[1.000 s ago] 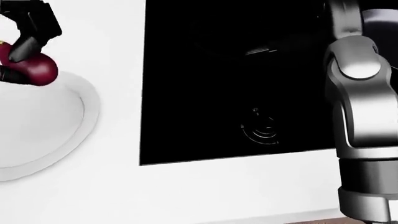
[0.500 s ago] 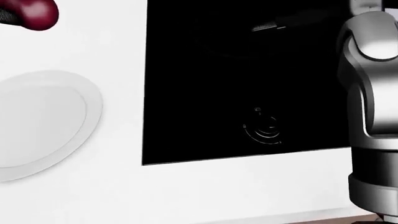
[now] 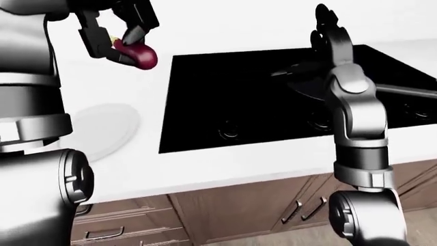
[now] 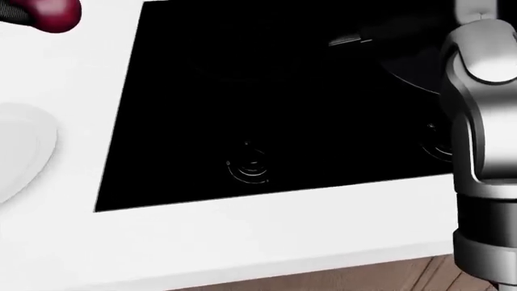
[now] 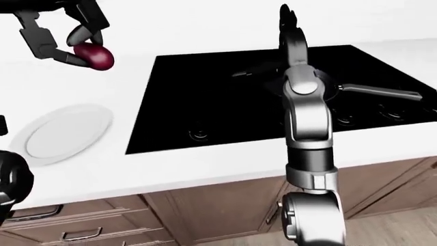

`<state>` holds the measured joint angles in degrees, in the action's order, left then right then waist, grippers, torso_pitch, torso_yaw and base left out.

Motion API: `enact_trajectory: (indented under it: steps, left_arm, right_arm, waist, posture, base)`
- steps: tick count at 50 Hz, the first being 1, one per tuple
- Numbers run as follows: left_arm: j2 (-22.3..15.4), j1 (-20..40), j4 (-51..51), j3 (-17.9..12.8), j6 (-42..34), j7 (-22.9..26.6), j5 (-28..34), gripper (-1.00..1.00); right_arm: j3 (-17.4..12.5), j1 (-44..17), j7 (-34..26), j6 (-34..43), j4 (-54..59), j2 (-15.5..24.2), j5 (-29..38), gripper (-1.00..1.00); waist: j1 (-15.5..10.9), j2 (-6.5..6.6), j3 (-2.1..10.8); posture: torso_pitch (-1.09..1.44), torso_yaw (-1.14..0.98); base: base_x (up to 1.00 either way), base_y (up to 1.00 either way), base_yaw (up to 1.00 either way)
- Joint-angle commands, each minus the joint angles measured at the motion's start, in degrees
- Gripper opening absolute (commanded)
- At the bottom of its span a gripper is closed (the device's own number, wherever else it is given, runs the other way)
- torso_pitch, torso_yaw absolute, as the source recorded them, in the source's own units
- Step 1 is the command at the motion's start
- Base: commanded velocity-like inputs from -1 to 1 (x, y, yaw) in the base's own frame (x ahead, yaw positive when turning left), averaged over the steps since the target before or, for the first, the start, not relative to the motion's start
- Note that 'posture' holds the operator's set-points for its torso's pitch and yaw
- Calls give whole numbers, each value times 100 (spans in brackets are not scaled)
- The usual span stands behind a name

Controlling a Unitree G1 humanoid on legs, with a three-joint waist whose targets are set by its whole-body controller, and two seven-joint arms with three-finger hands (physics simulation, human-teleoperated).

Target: Pick the eggplant from the plate and place it in the pan.

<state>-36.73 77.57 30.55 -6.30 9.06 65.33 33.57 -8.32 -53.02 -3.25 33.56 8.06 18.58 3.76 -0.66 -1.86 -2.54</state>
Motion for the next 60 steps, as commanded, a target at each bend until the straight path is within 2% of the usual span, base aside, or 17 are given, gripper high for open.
enact_trajectory:
  steps: [1, 5, 13, 16, 18, 19, 31, 34, 35, 41, 45, 50, 54, 57, 58, 59, 60]
  left_arm:
    - [-113, 277, -219, -157, 17, -142, -66, -99]
    - [-116, 305, -194, -148, 7, -136, -66, -99]
    - [-111, 460, -65, -125, 39, -130, -58, -99]
    - [-122, 421, -20, -126, 103, -170, -48, -99]
    - [-131, 448, 9, -131, 105, -168, -56, -100]
    - [-134, 456, 17, -132, 105, -168, -55, -99]
    - [-36, 406, -119, -120, 3, -131, -91, -99]
    - [-57, 427, -73, -119, 32, -127, -93, -100]
    - [-61, 450, -49, -119, 32, -123, -96, -99]
    - [-61, 535, -61, -99, -27, -42, -88, -99]
    - [-61, 606, 19, -92, 13, -53, -57, -99]
    - [-61, 528, -17, -110, 32, -44, -86, -99]
    - [-24, 584, -11, -97, 42, -96, -88, -99]
    - [-30, 655, 74, -82, 64, -102, -71, -99]
    - [-41, 663, 89, -84, 70, -106, -63, -100]
    - [-44, 663, 104, -88, 79, -116, -62, -100]
    - [-49, 667, 116, -89, 108, -123, -66, -100]
  right_arm:
    - [14, -245, -19, -156, -226, 35, 3, 100]
    - [21, -295, -39, -160, -186, 29, 22, 100]
    - [5, -355, -53, -150, -175, 31, 6, 100]
    - [28, -301, -15, -214, -153, -7, 25, 100]
    - [37, -273, -10, -263, -124, -23, 34, 100]
    - [35, -274, -17, -254, -132, -21, 34, 100]
    - [3, -188, -22, -267, -181, -21, 35, 100]
    - [-3, -231, -34, -229, -186, -13, 4, 100]
    - [1, -248, -37, -221, -181, -12, 0, 100]
    - [3, -303, -51, -204, -181, 33, 33, 100]
    - [5, -287, -43, -226, -155, 28, 40, 100]
    - [21, -273, -23, -269, -119, -3, 39, 100]
    - [13, -240, -32, -310, -101, 8, 43, 100]
    - [17, -244, -7, -336, -73, 2, 67, 100]
    - [9, -241, -4, -320, -88, -8, 57, 100]
    - [5, -240, 0, -273, -126, -11, 52, 100]
    - [12, -229, -3, -253, -160, -14, 51, 100]
  waist:
    - [-43, -1, 175]
    - [-67, 110, 167]
    - [26, -1, 48]
    - [9, 283, 70]
    - [53, 781, 85]
    - [6, 637, 26]
    - [-34, 226, 94]
    - [-60, -546, 227]
    - [-43, -223, 155]
    - [-39, 147, 67]
    - [3, 677, 37]
    - [-4, 564, 183]
    - [-20, 308, 64]
    - [-47, -126, 138]
    - [-35, -450, 234]
    - [-37, -148, 169]
    - [-23, -213, 170]
  posture:
    - [0, 0]
    - [0, 0]
    - [0, 0]
    - [0, 0]
    - [0, 0]
    - [0, 0]
    - [0, 0]
    - [0, 0]
    - [0, 0]
    - [0, 0]
    - [0, 0]
    - [0, 0]
    - [0, 0]
    - [0, 0]
    - [0, 0]
    - [0, 0]
    - [0, 0]
  base:
    - [0, -22, 0]
    - [0, -19, 0]
    - [0, -1, 0]
    - [0, -31, 0]
    - [0, -57, 0]
    - [0, -58, 0]
    - [0, -55, 0]
    - [0, -38, 0]
    - [0, -42, 0]
    - [0, -48, 0]
    - [0, -63, 0]
    - [0, -56, 0]
    - [0, -51, 0]
    - [0, -58, 0]
    - [0, -59, 0]
    - [0, -42, 0]
    - [0, -30, 0]
